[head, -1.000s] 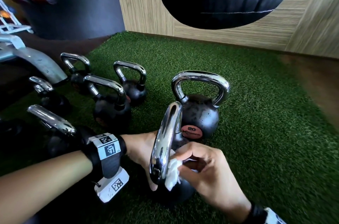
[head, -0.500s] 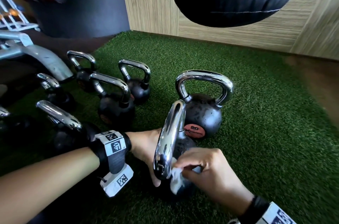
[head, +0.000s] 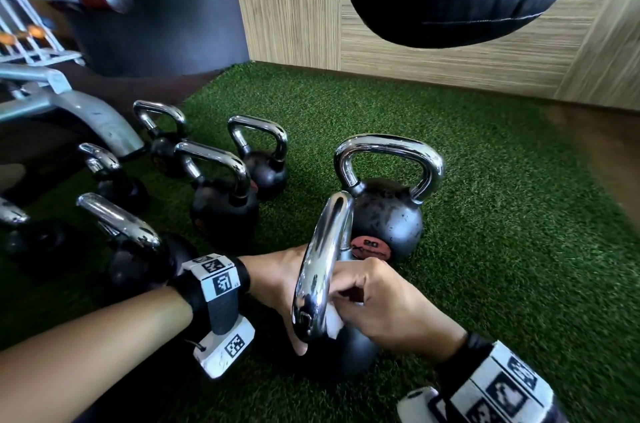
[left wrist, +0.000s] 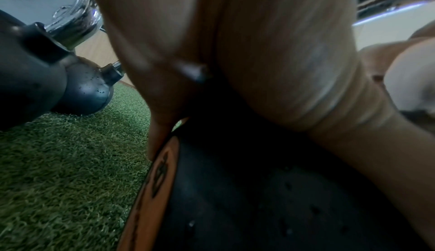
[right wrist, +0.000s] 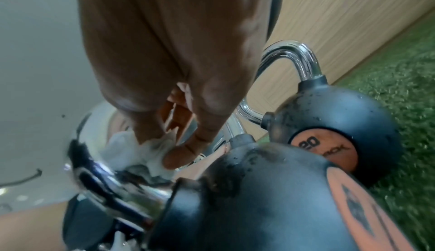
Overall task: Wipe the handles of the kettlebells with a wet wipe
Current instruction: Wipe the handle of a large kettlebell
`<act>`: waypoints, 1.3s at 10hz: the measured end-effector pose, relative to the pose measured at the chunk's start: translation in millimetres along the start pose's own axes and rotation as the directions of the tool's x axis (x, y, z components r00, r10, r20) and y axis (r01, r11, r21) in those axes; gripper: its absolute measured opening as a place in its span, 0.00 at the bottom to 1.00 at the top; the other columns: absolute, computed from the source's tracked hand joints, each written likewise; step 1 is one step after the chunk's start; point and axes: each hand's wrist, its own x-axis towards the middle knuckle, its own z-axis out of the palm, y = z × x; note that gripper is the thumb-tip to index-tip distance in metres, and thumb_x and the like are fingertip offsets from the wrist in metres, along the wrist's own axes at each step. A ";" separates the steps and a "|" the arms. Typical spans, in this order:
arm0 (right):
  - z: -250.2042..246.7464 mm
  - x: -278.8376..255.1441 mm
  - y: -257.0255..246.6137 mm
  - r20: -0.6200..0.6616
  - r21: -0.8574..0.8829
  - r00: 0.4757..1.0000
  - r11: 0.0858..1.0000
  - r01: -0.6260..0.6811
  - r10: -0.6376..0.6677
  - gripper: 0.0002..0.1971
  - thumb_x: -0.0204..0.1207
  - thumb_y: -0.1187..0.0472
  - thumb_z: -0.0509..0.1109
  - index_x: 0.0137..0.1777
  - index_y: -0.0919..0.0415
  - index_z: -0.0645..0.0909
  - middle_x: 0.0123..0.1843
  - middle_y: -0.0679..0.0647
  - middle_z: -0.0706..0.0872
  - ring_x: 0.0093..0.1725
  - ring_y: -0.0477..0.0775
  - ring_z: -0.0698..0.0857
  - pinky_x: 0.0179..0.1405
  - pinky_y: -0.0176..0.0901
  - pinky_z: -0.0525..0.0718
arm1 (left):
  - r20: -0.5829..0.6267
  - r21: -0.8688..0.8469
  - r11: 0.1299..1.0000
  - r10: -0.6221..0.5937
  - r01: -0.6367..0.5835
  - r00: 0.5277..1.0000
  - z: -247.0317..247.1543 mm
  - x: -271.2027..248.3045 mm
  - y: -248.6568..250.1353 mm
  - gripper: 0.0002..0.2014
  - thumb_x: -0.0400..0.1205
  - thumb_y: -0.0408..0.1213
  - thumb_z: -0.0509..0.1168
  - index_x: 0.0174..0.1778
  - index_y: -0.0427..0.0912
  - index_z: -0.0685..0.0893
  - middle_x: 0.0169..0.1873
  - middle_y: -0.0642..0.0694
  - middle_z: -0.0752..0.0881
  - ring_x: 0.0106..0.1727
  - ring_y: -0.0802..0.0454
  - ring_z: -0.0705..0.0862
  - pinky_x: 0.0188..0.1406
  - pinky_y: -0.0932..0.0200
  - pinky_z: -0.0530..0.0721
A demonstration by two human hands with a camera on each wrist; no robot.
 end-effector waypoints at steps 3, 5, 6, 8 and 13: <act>-7.1 -0.1 -4.9 0.119 0.263 0.993 0.964 -0.047 0.016 0.21 0.72 0.81 0.69 0.43 0.51 0.90 0.44 0.37 0.90 0.46 0.37 0.87 0.47 0.36 0.82 | -0.023 0.089 0.996 0.017 -0.015 1.000 -1.1 7.2 -11.6 0.29 0.65 0.26 0.87 0.51 0.56 0.80 0.46 0.70 0.82 0.46 0.87 0.79 0.46 0.84 0.75; -2.6 -6.5 5.2 0.121 0.657 0.985 0.733 -0.174 0.125 0.08 0.77 0.74 0.76 0.55 0.76 0.89 0.48 0.74 0.90 0.46 0.58 0.86 0.49 0.50 0.83 | 0.003 0.022 0.995 0.098 -0.098 0.995 -0.8 -0.4 -5.5 0.28 0.69 0.30 0.85 0.61 0.45 0.81 0.37 0.56 0.75 0.48 0.64 0.84 0.40 0.88 0.72; 8.7 4.4 5.8 0.044 0.856 0.966 0.489 -0.169 0.256 0.13 0.69 0.74 0.79 0.53 0.79 0.87 0.45 0.67 0.93 0.40 0.55 0.92 0.43 0.43 0.90 | 0.050 -0.208 0.970 0.143 -0.130 0.988 8.1 5.7 -3.2 0.41 0.72 0.18 0.79 0.81 0.44 0.73 0.57 0.34 0.88 0.65 0.39 0.88 0.69 0.43 0.85; 17.9 3.1 -3.2 -0.104 0.860 0.933 0.502 -0.089 0.344 0.10 0.57 0.76 0.84 0.37 0.66 0.91 0.38 0.65 0.93 0.33 0.55 0.92 0.33 0.42 0.90 | -0.025 -0.061 0.987 0.150 -0.151 0.988 3.6 6.9 -12.9 0.42 0.64 0.50 0.87 0.73 0.67 0.76 0.62 0.68 0.86 0.72 0.49 0.82 0.71 0.55 0.83; -5.9 23.9 -4.5 -0.517 0.480 0.714 0.851 -0.215 0.472 0.10 0.62 0.76 0.84 0.37 0.61 0.92 0.38 0.57 0.95 0.41 0.70 0.92 0.50 0.68 0.92 | -0.028 -0.061 0.993 0.097 -0.099 0.995 -3.8 6.4 -23.1 0.48 0.70 0.26 0.84 0.71 0.63 0.59 0.72 0.64 0.71 0.74 0.84 0.68 0.65 0.87 0.65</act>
